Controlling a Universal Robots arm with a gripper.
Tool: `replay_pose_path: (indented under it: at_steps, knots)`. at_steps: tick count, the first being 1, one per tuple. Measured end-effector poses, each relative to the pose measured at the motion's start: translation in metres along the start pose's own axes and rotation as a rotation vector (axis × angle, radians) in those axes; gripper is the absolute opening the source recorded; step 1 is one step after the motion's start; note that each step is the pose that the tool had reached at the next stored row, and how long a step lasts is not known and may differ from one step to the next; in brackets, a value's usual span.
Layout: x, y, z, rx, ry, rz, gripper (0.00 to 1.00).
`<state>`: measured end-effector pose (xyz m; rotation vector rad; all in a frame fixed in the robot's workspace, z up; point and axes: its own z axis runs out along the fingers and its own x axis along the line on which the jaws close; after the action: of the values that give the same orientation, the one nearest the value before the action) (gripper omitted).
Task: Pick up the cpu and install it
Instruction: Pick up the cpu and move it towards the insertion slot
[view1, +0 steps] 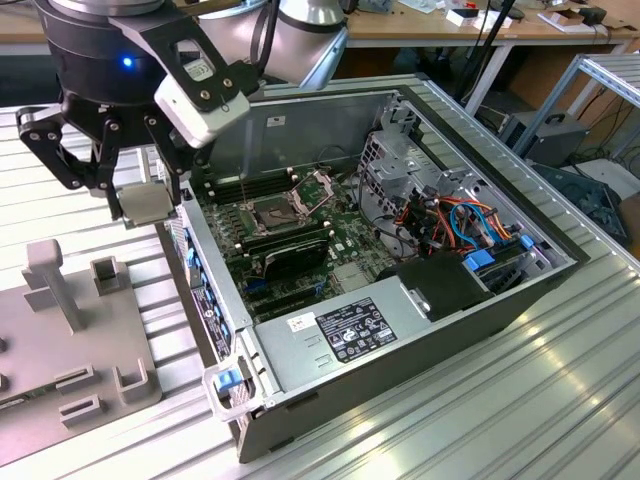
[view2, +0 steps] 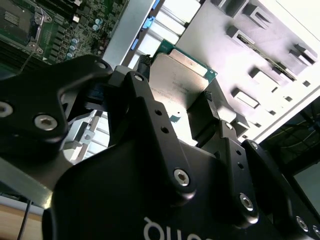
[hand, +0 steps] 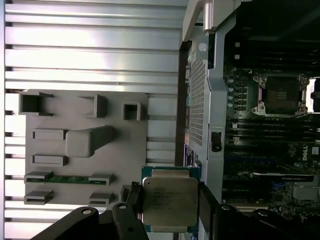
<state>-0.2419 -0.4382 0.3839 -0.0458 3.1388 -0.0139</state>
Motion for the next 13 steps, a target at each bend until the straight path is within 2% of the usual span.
replay_pose_path:
  at_steps: [13]
  knots:
    - [-0.0063, -0.0002, 0.0000, 0.0000, 0.0000, 0.000, 0.55]
